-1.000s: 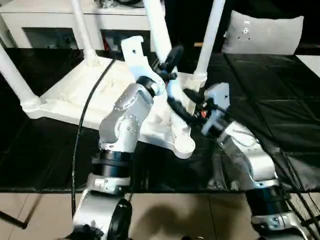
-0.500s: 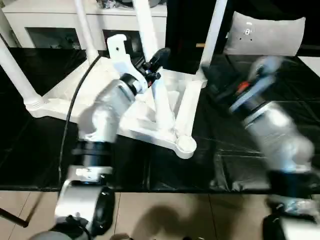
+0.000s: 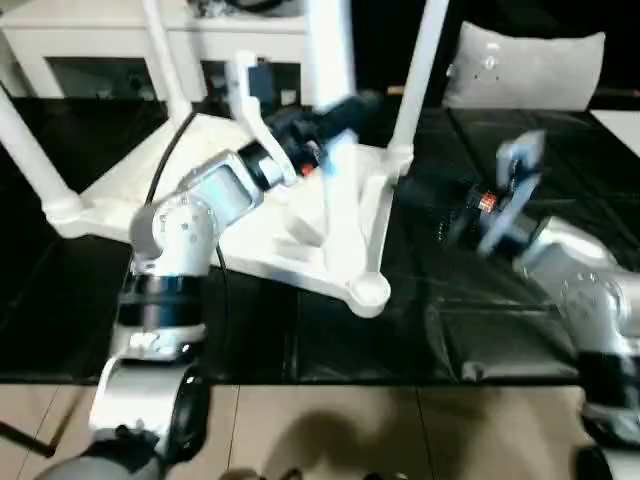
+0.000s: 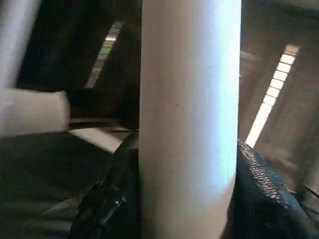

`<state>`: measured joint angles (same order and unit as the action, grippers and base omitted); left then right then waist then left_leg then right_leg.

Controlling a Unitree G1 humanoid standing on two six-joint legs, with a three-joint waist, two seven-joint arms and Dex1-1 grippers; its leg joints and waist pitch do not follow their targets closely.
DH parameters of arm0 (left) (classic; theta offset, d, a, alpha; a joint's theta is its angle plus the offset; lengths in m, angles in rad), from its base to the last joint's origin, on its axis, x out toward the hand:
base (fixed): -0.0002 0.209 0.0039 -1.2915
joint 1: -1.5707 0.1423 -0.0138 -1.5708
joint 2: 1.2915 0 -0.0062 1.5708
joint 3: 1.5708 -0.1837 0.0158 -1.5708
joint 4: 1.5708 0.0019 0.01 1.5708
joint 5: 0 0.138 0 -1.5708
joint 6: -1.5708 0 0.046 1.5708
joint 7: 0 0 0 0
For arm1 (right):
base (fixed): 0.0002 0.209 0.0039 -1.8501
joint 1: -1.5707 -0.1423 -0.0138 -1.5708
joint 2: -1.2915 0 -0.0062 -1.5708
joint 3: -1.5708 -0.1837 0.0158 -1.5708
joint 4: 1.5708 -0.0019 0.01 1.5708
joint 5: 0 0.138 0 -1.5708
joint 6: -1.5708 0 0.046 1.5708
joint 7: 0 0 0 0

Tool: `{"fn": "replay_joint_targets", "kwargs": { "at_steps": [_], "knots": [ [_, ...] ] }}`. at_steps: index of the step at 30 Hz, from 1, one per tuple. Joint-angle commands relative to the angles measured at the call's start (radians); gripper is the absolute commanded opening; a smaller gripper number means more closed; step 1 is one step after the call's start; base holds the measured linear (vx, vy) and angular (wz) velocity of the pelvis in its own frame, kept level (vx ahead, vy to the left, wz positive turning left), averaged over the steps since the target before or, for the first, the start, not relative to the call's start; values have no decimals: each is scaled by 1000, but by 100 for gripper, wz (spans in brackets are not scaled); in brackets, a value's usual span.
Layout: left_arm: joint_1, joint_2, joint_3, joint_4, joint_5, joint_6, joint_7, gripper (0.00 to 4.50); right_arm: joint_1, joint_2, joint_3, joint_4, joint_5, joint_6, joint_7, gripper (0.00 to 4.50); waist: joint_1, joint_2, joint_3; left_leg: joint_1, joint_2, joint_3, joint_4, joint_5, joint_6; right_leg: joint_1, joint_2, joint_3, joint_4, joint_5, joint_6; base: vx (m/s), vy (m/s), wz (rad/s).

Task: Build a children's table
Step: Pick table leg

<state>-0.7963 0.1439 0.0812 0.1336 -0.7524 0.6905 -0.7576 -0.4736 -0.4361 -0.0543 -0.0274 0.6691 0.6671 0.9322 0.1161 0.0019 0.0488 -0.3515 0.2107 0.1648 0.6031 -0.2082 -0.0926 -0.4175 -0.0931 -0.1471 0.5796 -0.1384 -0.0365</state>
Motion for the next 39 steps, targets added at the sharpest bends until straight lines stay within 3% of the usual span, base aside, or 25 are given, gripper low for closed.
{"fn": "replay_joint_targets", "kwargs": {
  "at_steps": [1, 4, 11, 19, 28, 34, 36, 39],
  "knots": [
    [-3, -2, -30, -30, 0, -9, -37, 182, 6, -16, 31, -32, 19, 23, 57, 450, 4, -14, -76, -10, 11, 6, -58, -52, 72, 80, -51, 54, -62, -312, -90, 0, 0, 0],
    [3, -15, -54, -39, 11, -17, -41, 182, 0, -7, 62, -32, 15, 30, 70, 433, 5, -15, -76, -9, 10, 6, -58, -60, 62, 79, -52, 52, -68, -353, -70, 0, 0, 0],
    [11, -31, -64, -44, 20, -34, -50, 182, -10, 9, 101, -1, -12, 38, 63, 372, 3, -18, -79, -13, 10, 5, -57, -34, 58, 79, -51, 53, -64, -324, -65, 0, 0, 0],
    [13, -32, -69, -31, 35, -52, -41, 182, -3, 20, 101, -4, 0, 45, 58, 298, 5, -16, -77, -11, 9, 5, -58, -48, 54, 79, -51, 51, -69, -355, -43, 0, 0, 0],
    [17, -37, -73, -27, 47, -56, -33, 182, 14, 27, 108, -28, 10, 48, 63, 214, 5, -15, -78, -12, 10, 5, -57, -45, 56, 79, -51, 52, -66, -328, -59, 0, 0, 0],
    [18, -54, -67, -10, 80, -54, 32, 182, 17, 45, 109, -22, -22, 18, 33, 194, 5, -18, -78, -13, 9, 5, -57, -45, 52, 80, -51, 51, -68, -346, -45, 0, 0, 0],
    [20, -56, -63, -11, 83, -57, 41, 252, 16, 50, 110, -20, -32, 10, 19, 192, 6, -17, -79, -13, 10, 4, -57, -38, 52, 79, -52, 51, -66, -338, -46, 0, 0, 0],
    [47, -59, -69, -40, 116, -117, 52, 264, 13, 78, 112, -15, -62, -9, -42, 191, 2, -17, -78, -13, 9, 4, -58, -42, 47, 78, -51, 50, -69, -346, -38, 0, 0, 0]
  ]
}}
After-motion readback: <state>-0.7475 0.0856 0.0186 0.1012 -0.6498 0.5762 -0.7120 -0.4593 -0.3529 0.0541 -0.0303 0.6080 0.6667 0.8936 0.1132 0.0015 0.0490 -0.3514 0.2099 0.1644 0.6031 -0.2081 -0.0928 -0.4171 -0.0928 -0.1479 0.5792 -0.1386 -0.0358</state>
